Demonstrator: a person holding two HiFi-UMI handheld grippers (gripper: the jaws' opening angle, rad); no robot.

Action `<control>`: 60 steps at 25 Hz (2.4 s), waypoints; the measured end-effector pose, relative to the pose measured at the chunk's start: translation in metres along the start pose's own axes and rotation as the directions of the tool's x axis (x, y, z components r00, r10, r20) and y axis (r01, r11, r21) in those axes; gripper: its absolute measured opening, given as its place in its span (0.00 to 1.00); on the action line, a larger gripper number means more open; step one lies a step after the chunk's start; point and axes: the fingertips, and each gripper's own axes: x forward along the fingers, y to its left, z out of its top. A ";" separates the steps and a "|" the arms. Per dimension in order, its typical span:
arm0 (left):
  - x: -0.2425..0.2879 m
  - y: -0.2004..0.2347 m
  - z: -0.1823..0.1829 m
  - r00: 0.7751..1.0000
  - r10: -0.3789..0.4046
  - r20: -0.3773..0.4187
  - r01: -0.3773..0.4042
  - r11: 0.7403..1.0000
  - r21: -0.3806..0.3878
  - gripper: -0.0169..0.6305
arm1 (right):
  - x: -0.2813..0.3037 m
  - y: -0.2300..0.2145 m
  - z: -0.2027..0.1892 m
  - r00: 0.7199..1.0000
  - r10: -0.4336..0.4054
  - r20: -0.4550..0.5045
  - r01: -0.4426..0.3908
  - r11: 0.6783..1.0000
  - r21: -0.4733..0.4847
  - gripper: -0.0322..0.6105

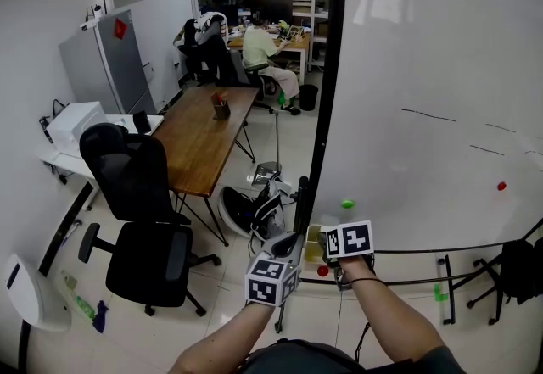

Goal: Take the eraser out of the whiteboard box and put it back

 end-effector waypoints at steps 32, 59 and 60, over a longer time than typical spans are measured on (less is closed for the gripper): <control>-0.048 -0.022 0.071 0.986 -0.034 0.163 0.028 0.999 0.038 0.06 | -0.159 0.018 0.056 0.843 0.178 0.508 -0.104 0.980 -0.169 0.31; -0.064 -0.102 0.094 0.971 -0.090 0.221 0.084 0.996 0.038 0.06 | -0.254 -0.017 0.056 0.710 0.256 0.655 -0.160 0.966 -0.204 0.07; -0.062 -0.108 0.092 0.971 -0.091 0.222 0.087 0.996 0.029 0.06 | -0.256 -0.023 0.054 0.710 0.258 0.655 -0.164 0.965 -0.203 0.07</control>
